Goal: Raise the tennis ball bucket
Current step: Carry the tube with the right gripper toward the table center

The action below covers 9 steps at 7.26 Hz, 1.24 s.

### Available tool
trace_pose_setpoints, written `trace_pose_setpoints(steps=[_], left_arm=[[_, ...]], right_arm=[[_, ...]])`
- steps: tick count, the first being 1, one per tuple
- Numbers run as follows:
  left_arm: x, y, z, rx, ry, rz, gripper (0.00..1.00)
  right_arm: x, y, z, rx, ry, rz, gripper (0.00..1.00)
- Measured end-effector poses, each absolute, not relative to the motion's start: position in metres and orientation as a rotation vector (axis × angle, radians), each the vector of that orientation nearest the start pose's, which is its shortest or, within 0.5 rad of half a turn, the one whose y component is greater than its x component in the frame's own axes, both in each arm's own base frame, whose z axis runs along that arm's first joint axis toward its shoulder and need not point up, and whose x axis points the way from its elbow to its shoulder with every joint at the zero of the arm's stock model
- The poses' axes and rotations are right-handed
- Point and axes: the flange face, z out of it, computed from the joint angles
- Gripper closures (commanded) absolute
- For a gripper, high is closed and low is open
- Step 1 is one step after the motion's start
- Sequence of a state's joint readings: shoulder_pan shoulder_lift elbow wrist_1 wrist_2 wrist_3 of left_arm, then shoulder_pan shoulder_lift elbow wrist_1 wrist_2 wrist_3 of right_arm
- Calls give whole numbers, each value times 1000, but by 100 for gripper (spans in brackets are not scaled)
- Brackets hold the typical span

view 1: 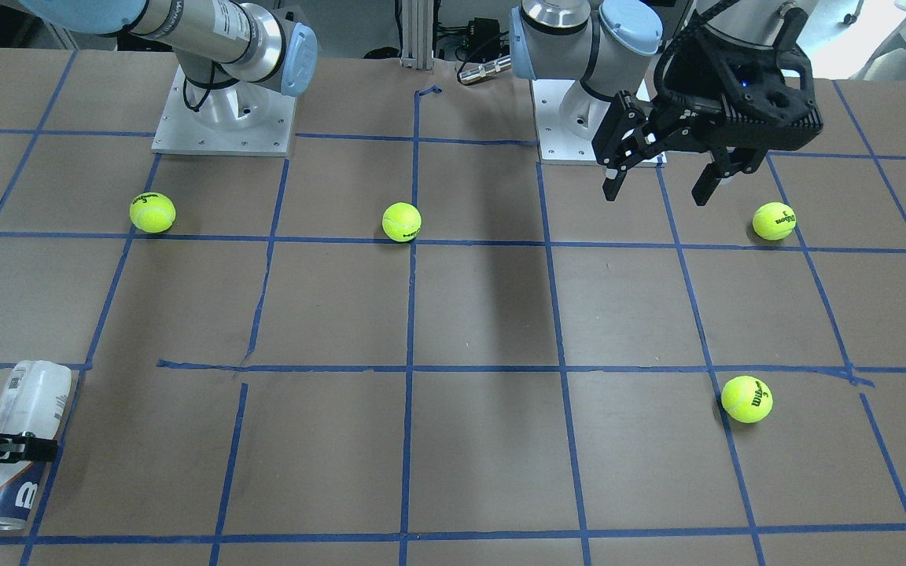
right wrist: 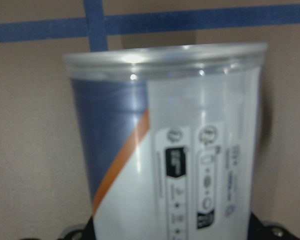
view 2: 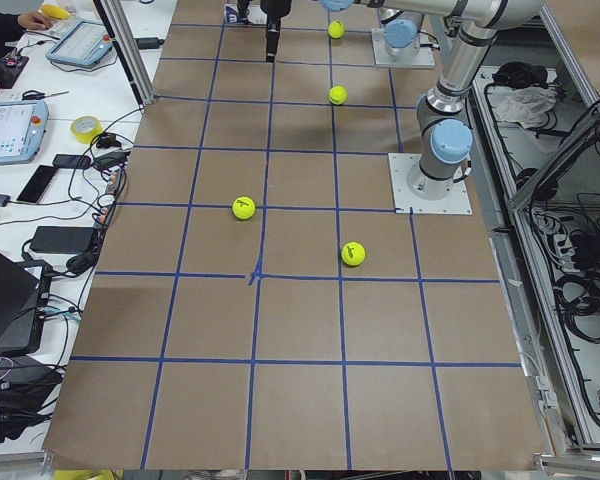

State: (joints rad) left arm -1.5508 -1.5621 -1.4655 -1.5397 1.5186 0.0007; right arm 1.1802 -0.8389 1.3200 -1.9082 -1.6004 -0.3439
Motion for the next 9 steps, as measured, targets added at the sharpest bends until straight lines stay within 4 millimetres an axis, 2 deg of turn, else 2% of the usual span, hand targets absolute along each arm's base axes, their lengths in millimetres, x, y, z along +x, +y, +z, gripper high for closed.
trace_pose_setpoints(steps=[2,3,4,5,6,7,8,9], left_arm=[[-129,-501,549,-23,3183,-235,0],[-129,-501,548,-23,3183,-234,0],[-129,-501,548,-22,3183,-234,0],[-129,-500,549,-19,3182,-236,0],[-128,-497,550,-16,3180,-239,0],[-127,-496,548,-15,3180,-234,0],[-128,-495,546,-12,3181,-228,0],[-127,-495,546,-10,3182,-227,0]], right_arm=[[-147,-711,195,23,3114,210,29],[-142,-710,211,-12,3119,184,29],[-127,-709,235,-72,3115,139,29],[-99,-710,258,-167,3092,91,28],[-56,-709,281,-317,3062,51,27],[-3,-706,297,-532,3023,28,27],[48,-700,302,-761,2970,29,27],[92,-692,297,-956,2905,44,27]])
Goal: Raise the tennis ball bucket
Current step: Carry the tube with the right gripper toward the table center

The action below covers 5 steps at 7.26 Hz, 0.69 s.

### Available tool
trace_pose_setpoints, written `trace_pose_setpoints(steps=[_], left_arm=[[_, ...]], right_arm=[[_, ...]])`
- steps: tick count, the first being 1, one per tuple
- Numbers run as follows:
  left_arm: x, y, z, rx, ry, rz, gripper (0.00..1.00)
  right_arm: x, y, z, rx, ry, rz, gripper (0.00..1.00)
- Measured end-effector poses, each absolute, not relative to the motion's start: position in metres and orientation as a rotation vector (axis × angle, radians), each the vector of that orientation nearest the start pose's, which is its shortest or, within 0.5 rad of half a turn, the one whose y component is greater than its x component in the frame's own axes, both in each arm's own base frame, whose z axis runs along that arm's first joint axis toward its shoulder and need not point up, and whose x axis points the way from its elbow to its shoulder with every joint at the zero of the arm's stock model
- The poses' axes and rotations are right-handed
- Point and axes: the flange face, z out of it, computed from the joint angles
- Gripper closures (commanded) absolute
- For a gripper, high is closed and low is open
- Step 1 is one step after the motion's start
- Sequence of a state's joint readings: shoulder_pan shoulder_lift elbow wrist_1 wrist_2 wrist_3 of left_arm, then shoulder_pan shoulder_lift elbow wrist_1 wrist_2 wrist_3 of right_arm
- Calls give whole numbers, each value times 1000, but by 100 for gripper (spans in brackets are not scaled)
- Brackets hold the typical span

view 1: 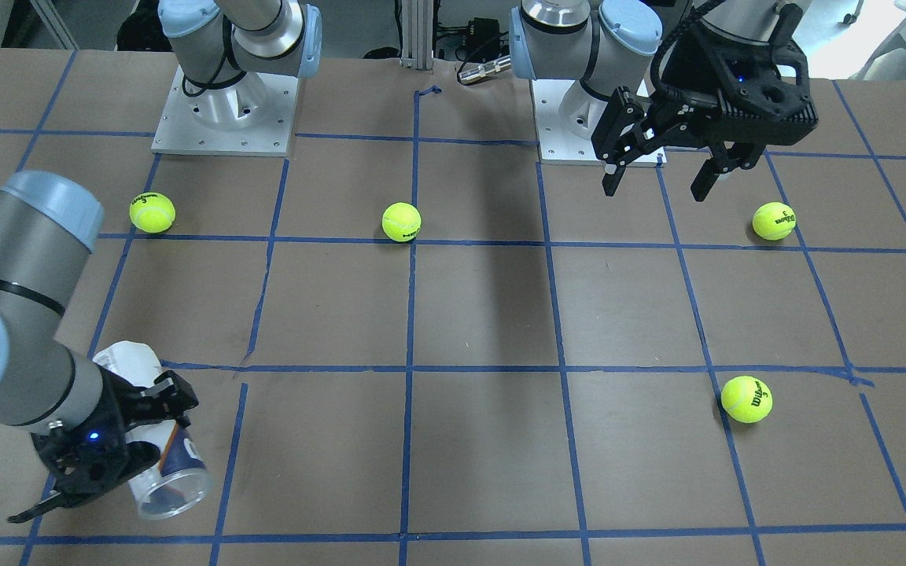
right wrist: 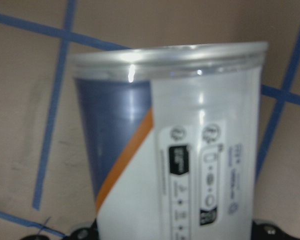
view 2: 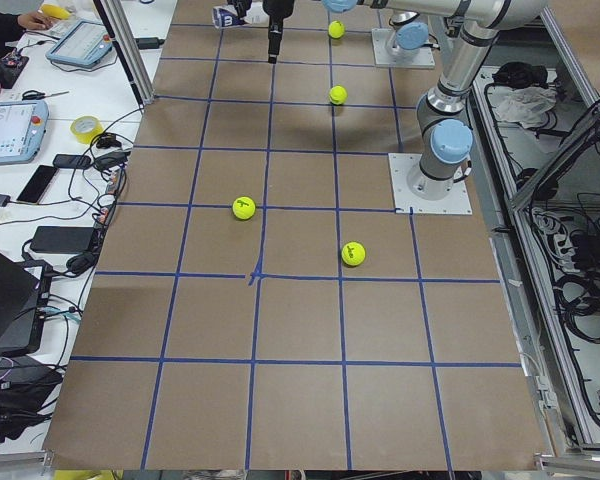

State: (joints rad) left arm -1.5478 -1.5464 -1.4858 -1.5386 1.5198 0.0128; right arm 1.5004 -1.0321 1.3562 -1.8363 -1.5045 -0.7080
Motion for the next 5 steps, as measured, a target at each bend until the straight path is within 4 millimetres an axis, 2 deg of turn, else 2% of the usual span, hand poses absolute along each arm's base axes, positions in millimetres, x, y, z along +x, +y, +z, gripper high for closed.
trace_pose_setpoints(steps=[3,5], left_arm=[[-128,-495,545,-3,3186,-226,0],[-129,-495,545,-2,3185,-224,0]], right_arm=[[222,-660,283,-1460,2696,3,27],[300,-636,276,-1769,2524,-50,26]])
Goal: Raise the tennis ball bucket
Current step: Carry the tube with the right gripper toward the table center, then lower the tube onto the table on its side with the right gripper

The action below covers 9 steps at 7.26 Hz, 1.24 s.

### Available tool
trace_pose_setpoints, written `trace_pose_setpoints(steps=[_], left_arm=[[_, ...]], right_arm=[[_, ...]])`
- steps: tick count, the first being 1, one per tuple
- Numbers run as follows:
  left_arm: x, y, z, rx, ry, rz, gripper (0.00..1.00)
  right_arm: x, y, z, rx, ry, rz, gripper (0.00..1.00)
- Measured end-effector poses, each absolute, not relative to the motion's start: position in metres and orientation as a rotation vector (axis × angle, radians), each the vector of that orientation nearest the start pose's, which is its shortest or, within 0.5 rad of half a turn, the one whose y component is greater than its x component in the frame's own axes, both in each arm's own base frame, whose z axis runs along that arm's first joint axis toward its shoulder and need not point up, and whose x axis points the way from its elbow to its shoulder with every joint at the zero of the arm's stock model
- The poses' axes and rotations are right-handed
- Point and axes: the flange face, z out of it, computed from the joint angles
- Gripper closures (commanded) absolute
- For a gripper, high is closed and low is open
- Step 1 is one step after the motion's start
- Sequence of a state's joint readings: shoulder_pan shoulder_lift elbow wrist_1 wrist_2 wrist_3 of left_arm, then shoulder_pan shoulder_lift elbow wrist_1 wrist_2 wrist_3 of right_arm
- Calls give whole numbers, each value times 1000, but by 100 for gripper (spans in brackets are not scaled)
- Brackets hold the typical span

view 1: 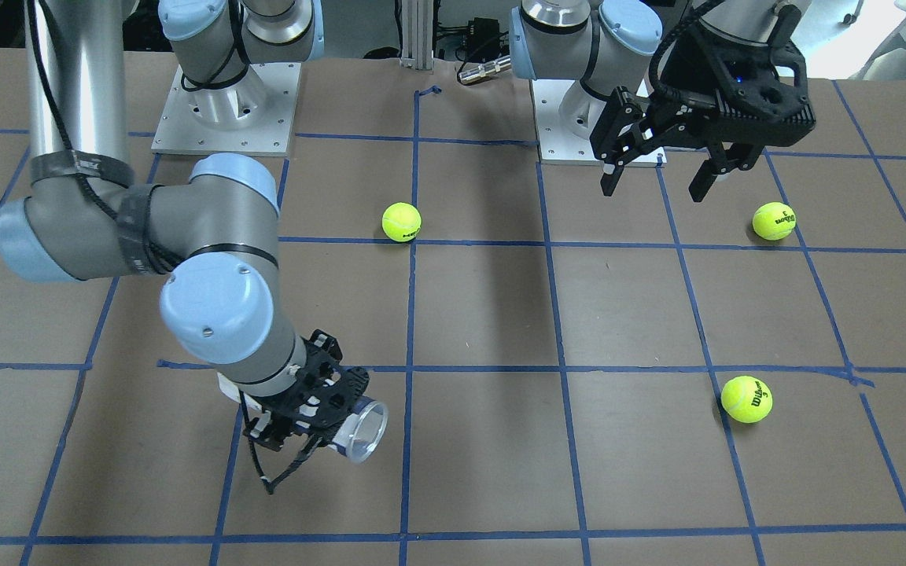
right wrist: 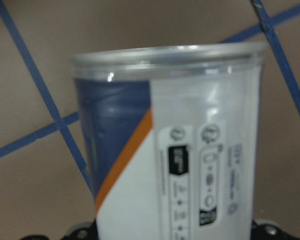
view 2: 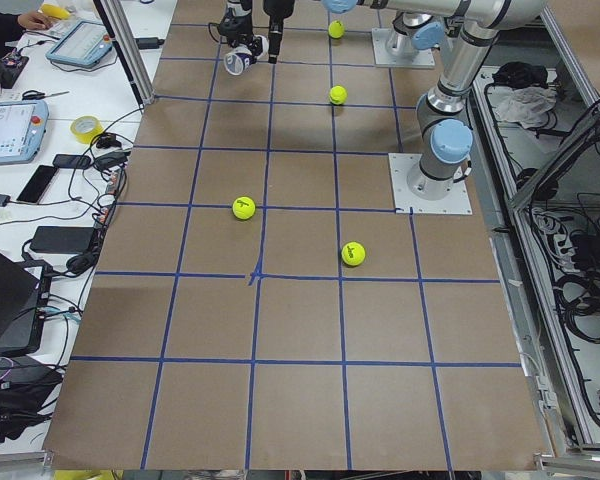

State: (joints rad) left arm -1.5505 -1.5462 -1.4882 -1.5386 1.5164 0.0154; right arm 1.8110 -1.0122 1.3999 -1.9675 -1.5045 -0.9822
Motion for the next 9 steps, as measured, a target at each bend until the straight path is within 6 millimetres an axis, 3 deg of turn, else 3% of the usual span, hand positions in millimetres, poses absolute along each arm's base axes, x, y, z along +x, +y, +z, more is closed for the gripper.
trace_pose_setpoints(steps=[2,3,5,6,7,9], left_arm=[[-127,-495,544,-8,3182,-222,0],[-125,-496,544,-15,3179,-220,0],[-122,-494,545,-19,3171,-215,0],[-122,-494,546,-20,3169,-213,0],[-122,-494,545,-19,3169,-212,0],[-122,-495,545,-19,3170,-211,0]], right_arm=[[367,-610,262,-1992,2360,-89,26],[396,-599,245,-2078,2270,-100,26],[452,-566,225,-2167,2162,-115,26],[468,-553,223,-2183,2150,-106,26],[475,-546,220,-2192,2148,-90,19],[474,-545,216,-2203,2173,-66,16]])
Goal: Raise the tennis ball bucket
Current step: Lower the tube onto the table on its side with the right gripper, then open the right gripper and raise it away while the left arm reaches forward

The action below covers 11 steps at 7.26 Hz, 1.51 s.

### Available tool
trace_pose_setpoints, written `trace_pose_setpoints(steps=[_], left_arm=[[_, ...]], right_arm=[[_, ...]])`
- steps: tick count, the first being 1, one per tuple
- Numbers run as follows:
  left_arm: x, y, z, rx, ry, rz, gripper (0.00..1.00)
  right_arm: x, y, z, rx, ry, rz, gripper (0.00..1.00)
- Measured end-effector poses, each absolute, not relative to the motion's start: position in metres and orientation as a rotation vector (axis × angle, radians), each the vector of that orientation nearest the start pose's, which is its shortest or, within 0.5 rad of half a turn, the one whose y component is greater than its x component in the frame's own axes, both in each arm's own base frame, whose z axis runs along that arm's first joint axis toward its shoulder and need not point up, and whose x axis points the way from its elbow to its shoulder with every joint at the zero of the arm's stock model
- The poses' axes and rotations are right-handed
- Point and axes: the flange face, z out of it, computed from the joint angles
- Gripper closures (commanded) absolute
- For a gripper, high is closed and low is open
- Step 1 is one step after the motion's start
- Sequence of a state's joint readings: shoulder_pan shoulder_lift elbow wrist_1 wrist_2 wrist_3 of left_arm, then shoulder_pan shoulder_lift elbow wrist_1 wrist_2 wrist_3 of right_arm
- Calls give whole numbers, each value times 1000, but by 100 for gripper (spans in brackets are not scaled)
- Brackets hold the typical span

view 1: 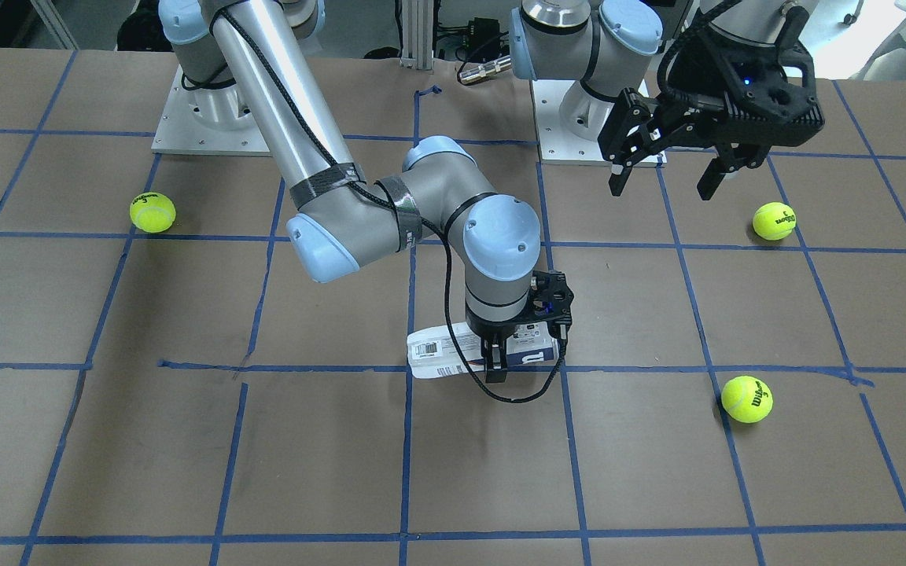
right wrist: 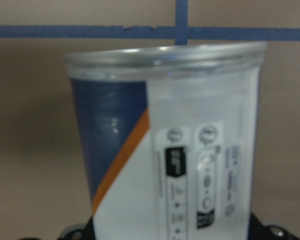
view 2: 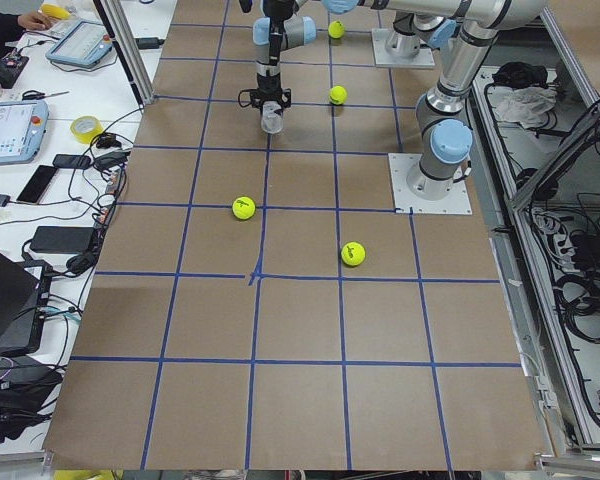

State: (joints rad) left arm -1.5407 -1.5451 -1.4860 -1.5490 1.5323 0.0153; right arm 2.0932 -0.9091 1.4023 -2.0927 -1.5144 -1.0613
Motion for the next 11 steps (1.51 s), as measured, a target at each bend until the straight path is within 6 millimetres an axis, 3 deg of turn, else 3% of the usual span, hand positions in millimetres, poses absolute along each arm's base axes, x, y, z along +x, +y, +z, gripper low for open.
trace_pose_setpoints(steps=[3,4,7,9,11], left_arm=[[-123,-495,546,-24,3175,-215,0],[-123,-496,545,-25,3176,-214,0],[-123,-496,544,-23,3180,-211,0],[-123,-497,544,-22,3177,-214,0],[-123,-500,543,-18,3182,-219,0]], right_arm=[[466,-554,206,-2176,2231,-48,9],[467,-554,201,-2164,2232,-42,0],[470,-552,196,-2135,2217,-27,0],[464,-552,222,-2114,2221,-48,0],[436,-551,272,-2028,2245,-14,1]])
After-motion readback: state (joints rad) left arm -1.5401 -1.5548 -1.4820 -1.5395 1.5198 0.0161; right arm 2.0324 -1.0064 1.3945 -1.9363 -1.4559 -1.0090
